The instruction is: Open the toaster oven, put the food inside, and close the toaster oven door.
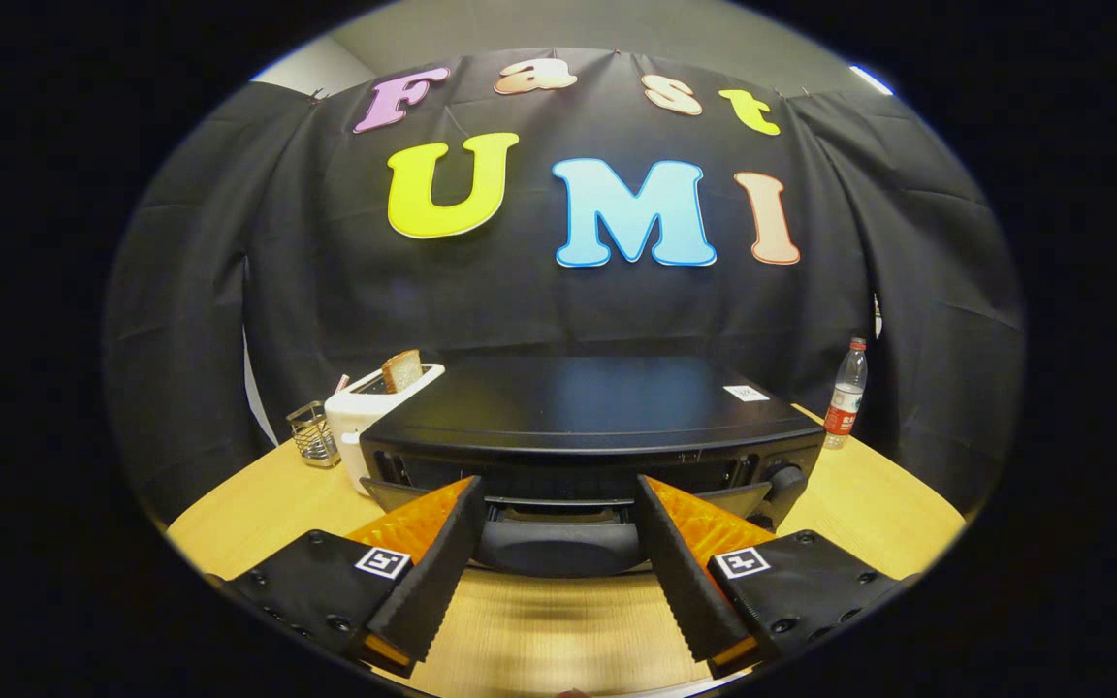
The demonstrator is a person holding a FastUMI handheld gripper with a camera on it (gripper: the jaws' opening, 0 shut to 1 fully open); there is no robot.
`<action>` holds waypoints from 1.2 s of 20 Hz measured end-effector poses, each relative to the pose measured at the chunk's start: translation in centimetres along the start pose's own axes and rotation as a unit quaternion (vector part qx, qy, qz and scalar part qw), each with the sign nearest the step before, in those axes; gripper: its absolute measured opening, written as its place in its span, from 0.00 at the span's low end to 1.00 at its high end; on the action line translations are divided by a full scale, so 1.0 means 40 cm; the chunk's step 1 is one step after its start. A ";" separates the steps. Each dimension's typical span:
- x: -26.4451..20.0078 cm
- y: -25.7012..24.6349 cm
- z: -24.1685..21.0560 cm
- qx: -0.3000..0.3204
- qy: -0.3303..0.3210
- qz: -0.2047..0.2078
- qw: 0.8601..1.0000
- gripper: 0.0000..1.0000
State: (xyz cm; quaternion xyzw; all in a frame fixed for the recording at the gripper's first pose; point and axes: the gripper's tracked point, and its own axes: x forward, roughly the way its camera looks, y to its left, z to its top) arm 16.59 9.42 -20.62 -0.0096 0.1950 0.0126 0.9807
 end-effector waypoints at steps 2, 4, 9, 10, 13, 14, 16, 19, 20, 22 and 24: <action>-0.019 0.001 -0.019 0.000 0.008 0.004 1.000 0.98; -0.035 0.003 -0.033 -0.001 0.014 0.007 1.000 0.98; -0.068 0.004 -0.071 -0.004 0.024 0.002 1.000 0.98; -0.075 0.003 -0.081 -0.005 0.026 0.001 1.000 0.98; -0.092 0.005 -0.103 -0.008 0.034 -0.001 0.999 0.98; -0.098 0.005 -0.110 -0.010 0.036 -0.001 0.999 0.98; -0.106 0.005 -0.123 -0.013 0.040 0.001 0.999 0.98; -0.114 0.006 -0.142 -0.020 0.048 0.004 0.999 0.98; -0.121 0.005 -0.150 -0.022 0.051 0.006 0.998 0.98; -0.128 0.005 -0.165 -0.023 0.059 0.008 0.998 0.98; -0.137 0.005 -0.187 -0.024 0.072 0.010 0.997 0.98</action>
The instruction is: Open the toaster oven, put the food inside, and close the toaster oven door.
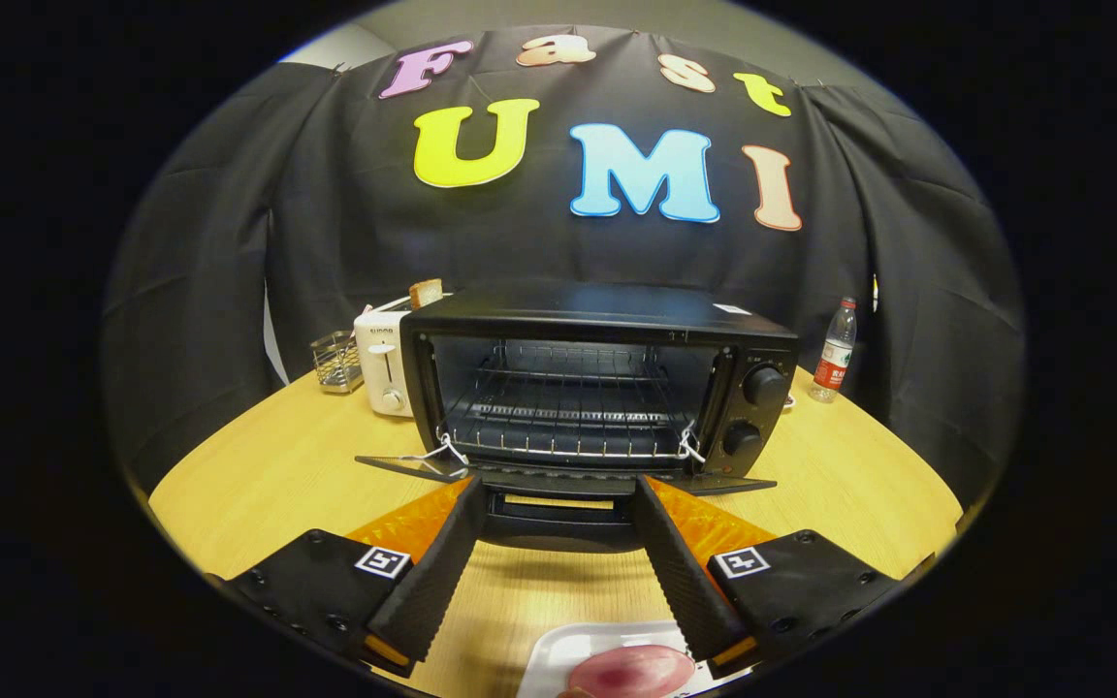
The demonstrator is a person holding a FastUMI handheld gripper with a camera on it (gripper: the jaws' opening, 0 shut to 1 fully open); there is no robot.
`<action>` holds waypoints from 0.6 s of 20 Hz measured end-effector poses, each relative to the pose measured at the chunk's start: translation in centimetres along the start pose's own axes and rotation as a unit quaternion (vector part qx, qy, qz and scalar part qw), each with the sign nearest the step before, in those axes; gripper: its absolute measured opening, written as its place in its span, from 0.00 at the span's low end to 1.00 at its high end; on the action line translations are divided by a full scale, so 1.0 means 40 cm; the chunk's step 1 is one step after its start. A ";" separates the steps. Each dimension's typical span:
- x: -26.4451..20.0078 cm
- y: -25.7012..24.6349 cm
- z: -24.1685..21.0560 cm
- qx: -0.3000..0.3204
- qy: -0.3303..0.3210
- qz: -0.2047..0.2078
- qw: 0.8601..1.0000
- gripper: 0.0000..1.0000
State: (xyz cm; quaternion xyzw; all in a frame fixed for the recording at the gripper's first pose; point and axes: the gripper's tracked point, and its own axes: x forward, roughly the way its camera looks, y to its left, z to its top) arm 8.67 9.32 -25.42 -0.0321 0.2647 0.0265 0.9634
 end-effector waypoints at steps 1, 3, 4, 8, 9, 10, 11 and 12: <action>-0.003 0.002 -0.017 -0.002 0.009 0.003 1.000 0.98; -0.008 0.008 -0.055 0.000 0.034 0.010 0.999 0.98; -0.010 0.008 -0.075 0.005 0.047 0.016 0.999 0.98; -0.028 0.006 -0.091 0.026 0.076 0.036 0.996 0.98; -0.035 0.005 -0.085 0.030 0.078 0.044 0.996 0.98; -0.041 0.004 -0.080 0.033 0.084 0.055 0.994 0.98; -0.047 0.004 -0.079 0.036 0.097 0.069 0.992 0.98; -0.059 0.001 -0.086 0.039 0.114 0.086 0.989 0.98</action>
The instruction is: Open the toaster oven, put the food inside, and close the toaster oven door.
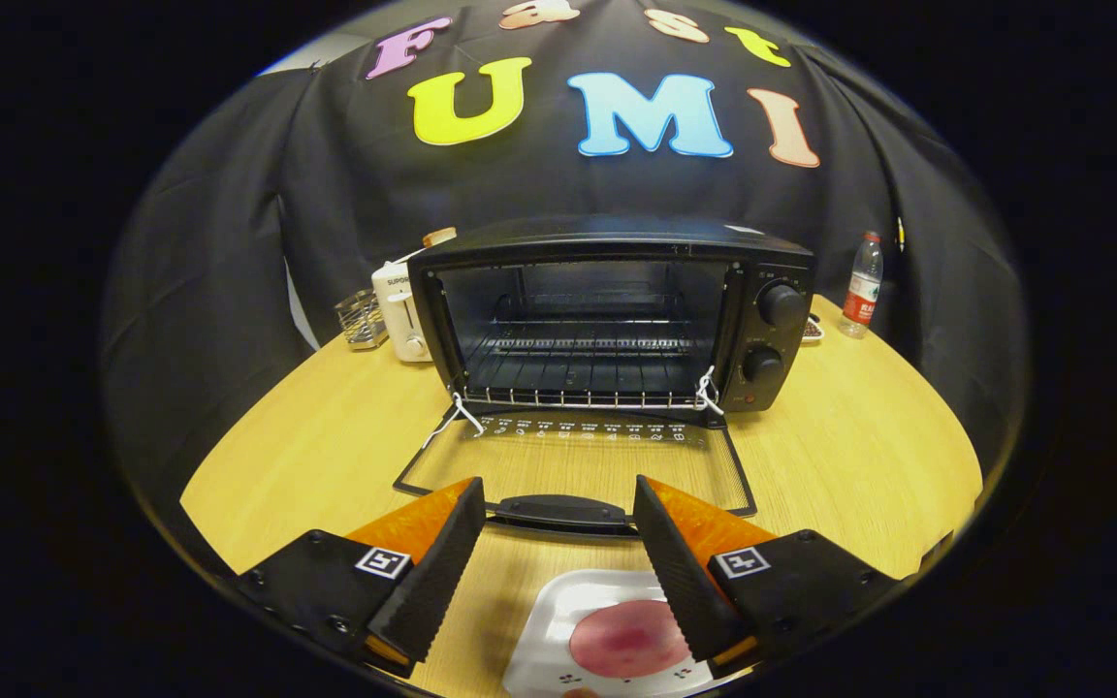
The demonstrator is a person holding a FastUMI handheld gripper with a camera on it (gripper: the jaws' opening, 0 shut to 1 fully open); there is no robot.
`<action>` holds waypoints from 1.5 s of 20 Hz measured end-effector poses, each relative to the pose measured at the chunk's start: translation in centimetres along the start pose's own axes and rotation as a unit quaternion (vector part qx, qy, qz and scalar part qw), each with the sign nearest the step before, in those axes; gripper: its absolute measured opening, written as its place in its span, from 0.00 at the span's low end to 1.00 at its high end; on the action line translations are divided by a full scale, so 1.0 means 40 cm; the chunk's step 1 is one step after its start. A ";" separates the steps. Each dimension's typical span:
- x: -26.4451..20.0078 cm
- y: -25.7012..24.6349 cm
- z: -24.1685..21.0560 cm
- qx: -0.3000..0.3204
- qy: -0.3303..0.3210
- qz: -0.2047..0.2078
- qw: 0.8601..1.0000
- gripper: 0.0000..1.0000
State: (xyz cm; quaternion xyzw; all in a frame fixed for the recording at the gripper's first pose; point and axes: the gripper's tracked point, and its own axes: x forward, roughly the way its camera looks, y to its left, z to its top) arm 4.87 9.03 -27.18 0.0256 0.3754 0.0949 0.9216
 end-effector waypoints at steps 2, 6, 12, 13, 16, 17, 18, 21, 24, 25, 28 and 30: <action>-0.024 -0.006 -0.018 0.008 0.038 0.032 0.999 0.98; -0.080 -0.029 -0.026 0.030 0.089 0.083 0.992 0.98; -0.149 -0.082 -0.076 0.083 0.196 0.139 0.967 0.99; -0.158 -0.100 -0.083 0.085 0.211 0.140 0.964 0.99; -0.174 -0.144 -0.110 0.106 0.253 0.140 0.951 0.98; -0.177 -0.154 -0.121 0.119 0.268 0.142 0.945 0.98; -0.178 -0.161 -0.133 0.132 0.281 0.144 0.940 0.98; -0.179 -0.192 -0.164 0.155 0.311 0.142 0.927 0.98; -0.180 -0.224 -0.196 0.151 0.329 0.135 0.923 0.99; -0.181 -0.234 -0.209 0.149 0.339 0.133 0.919 0.99; -0.184 -0.249 -0.248 0.153 0.365 0.130 0.909 0.98; -0.181 -0.253 -0.263 0.158 0.374 0.130 0.905 0.98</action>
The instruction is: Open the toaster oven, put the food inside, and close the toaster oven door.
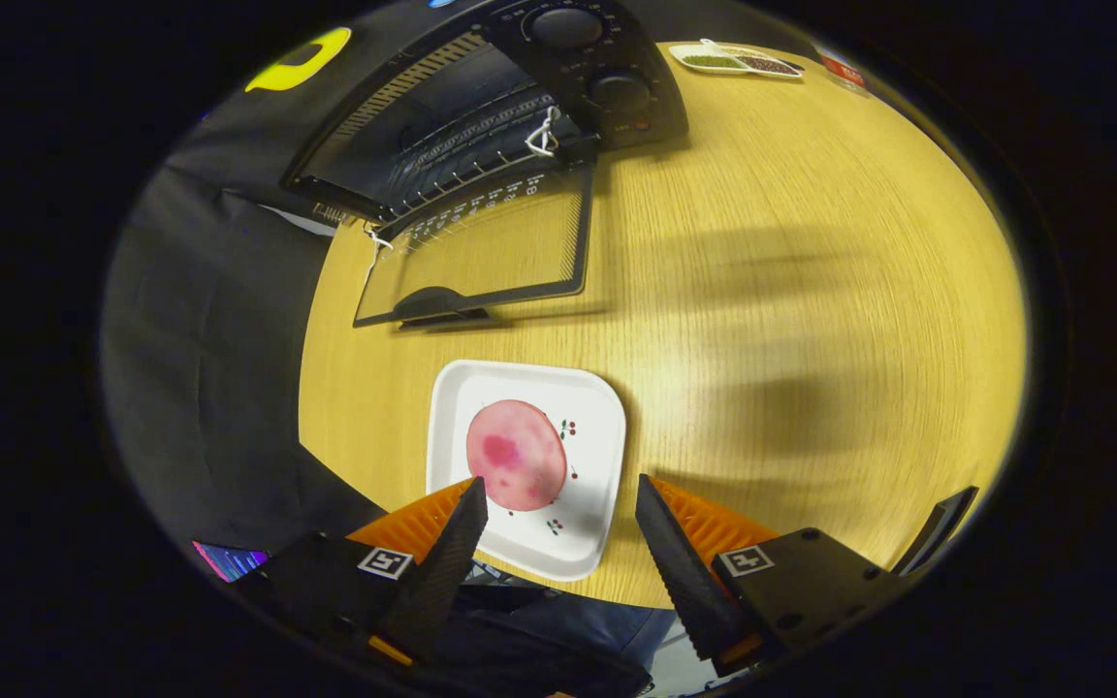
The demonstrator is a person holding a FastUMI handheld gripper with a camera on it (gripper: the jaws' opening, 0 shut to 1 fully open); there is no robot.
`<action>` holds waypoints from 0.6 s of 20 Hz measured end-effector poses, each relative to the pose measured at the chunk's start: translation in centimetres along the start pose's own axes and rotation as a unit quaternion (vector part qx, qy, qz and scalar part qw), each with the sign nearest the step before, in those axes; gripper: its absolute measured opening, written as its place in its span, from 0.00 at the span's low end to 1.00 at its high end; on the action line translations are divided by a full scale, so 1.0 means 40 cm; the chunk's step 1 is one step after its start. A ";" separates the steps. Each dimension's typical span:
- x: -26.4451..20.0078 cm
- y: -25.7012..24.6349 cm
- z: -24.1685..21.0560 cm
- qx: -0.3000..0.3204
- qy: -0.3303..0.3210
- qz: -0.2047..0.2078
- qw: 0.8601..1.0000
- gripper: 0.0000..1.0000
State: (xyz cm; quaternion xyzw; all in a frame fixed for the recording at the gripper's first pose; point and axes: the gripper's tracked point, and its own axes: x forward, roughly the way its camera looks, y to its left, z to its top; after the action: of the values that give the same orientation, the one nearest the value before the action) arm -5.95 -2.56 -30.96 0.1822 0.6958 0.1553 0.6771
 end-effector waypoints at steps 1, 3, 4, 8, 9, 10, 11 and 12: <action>0.005 0.000 -0.001 0.006 0.004 0.005 1.000 0.98; 0.016 -0.004 -0.012 0.015 0.020 0.012 1.000 0.95; 0.016 -0.005 -0.015 0.017 0.026 0.013 0.999 0.95; 0.035 -0.022 -0.012 0.031 0.031 0.013 0.999 0.59; 0.037 -0.036 -0.015 0.031 0.035 0.008 0.999 0.49; 0.034 -0.042 -0.016 0.038 0.038 0.007 0.999 0.38; 0.034 -0.052 -0.016 0.040 0.039 0.002 0.998 0.28; 0.037 -0.054 -0.017 0.045 0.038 0.004 0.998 0.17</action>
State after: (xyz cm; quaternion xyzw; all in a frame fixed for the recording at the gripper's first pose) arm -6.75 -3.78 -33.23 0.2086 0.7269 0.1335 0.6405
